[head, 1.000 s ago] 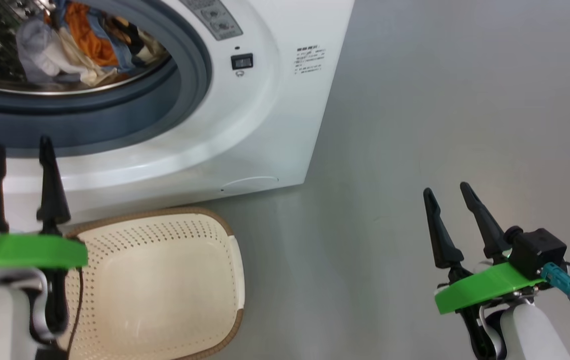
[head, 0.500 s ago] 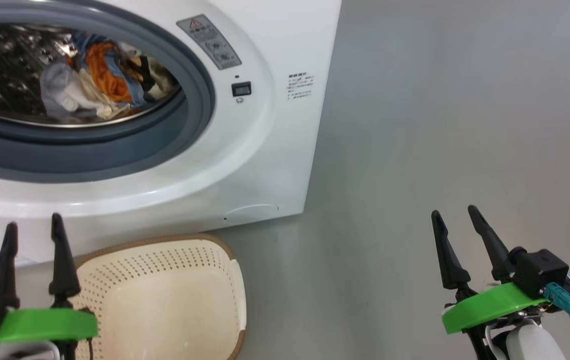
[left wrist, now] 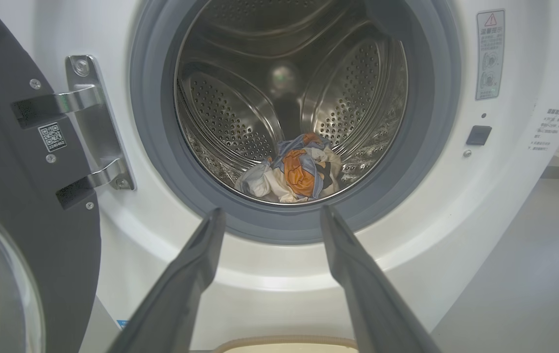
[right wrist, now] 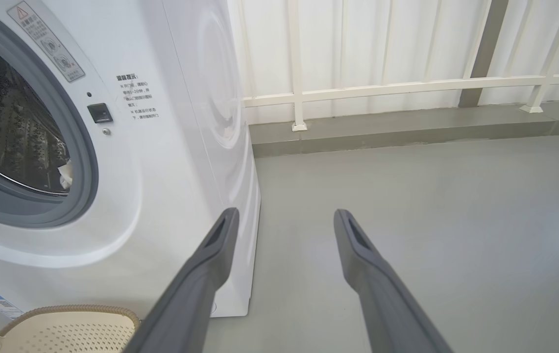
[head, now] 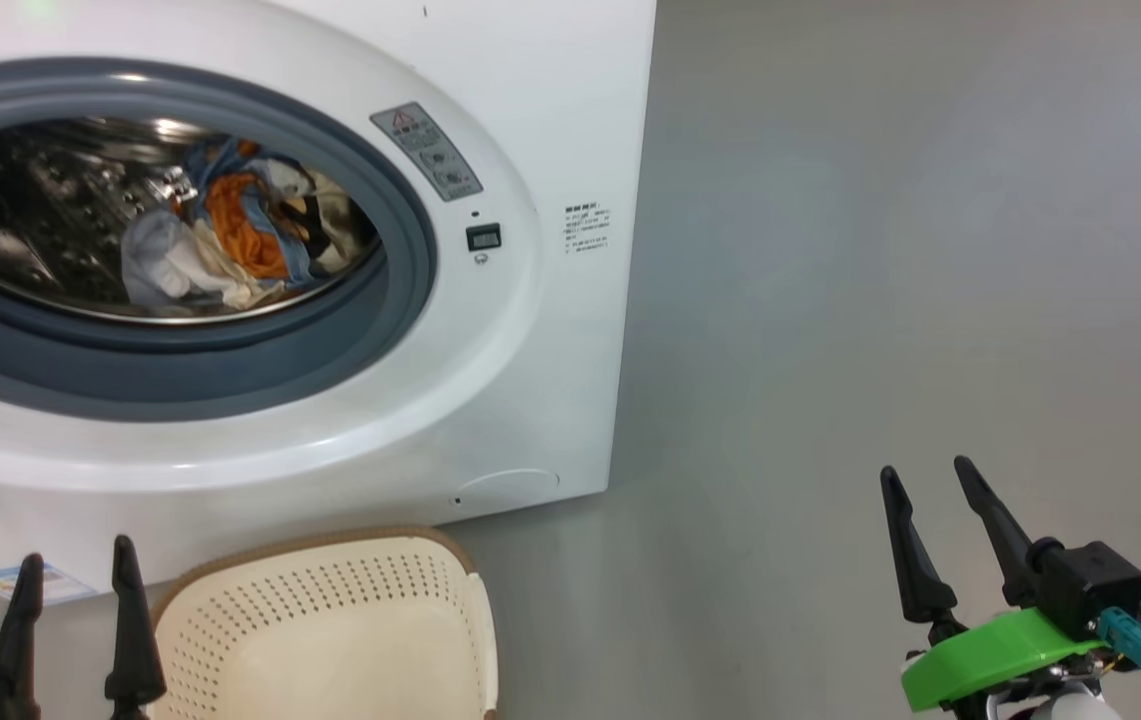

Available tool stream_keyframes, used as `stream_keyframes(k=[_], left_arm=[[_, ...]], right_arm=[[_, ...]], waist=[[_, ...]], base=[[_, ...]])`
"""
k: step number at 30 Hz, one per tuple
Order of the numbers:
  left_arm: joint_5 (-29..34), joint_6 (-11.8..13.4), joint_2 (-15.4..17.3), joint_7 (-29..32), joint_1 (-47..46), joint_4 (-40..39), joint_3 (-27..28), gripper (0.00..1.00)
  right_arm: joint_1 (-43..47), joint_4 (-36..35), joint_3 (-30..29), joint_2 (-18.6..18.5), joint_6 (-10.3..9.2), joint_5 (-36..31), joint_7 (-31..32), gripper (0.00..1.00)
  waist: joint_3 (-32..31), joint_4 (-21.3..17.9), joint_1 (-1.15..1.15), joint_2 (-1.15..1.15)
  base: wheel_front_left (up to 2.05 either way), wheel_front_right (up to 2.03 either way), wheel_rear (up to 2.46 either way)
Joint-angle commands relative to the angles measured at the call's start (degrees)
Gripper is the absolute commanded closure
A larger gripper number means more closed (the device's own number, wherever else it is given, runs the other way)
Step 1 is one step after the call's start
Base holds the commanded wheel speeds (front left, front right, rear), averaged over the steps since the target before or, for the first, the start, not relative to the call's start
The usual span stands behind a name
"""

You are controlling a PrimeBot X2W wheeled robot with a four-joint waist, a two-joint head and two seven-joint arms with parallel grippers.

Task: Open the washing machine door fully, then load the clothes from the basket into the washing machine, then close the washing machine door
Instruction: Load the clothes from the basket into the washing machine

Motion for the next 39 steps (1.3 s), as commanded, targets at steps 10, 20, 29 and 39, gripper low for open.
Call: stream_keyframes(k=[10, 20, 29, 39], left_arm=[[-0.9, 1.8, 0.5, -0.3, 4.6, -2.3, 0.6, 0.0], [-1.7, 3.3, 0.5, -0.3, 6.4, -2.8, -1.7, 0.0], [-2.0, 4.0, 0.5, -0.3, 7.1, -2.5, -2.5, 0.0], [-3.4, 3.9, 0.5, -0.3, 7.1, -2.3, -2.9, 0.0]], right_arm=[[2.7, -0.9, 1.0, 0.0, 0.13, -1.6, -0.3, 0.0], [4.1, -1.1, 0.2, 0.0, 0.13, -2.5, -0.3, 0.0], [4.1, -1.6, 0.2, 0.0, 0.13, -2.9, -0.3, 0.0], [3.8, -1.8, 0.5, 0.0, 0.13, -3.2, -0.3, 0.0]], waist=[[-6.3, -0.1, 0.0, 0.0], [-7.8, 0.6, 0.0, 0.0], [-7.3, 1.4, 0.0, 0.0], [-7.1, 2.3, 0.0, 0.0]], base=[[0.0, 0.0, 0.0], [0.0, 0.0, 0.0], [0.0, 0.0, 0.0], [0.0, 0.0, 0.0]])
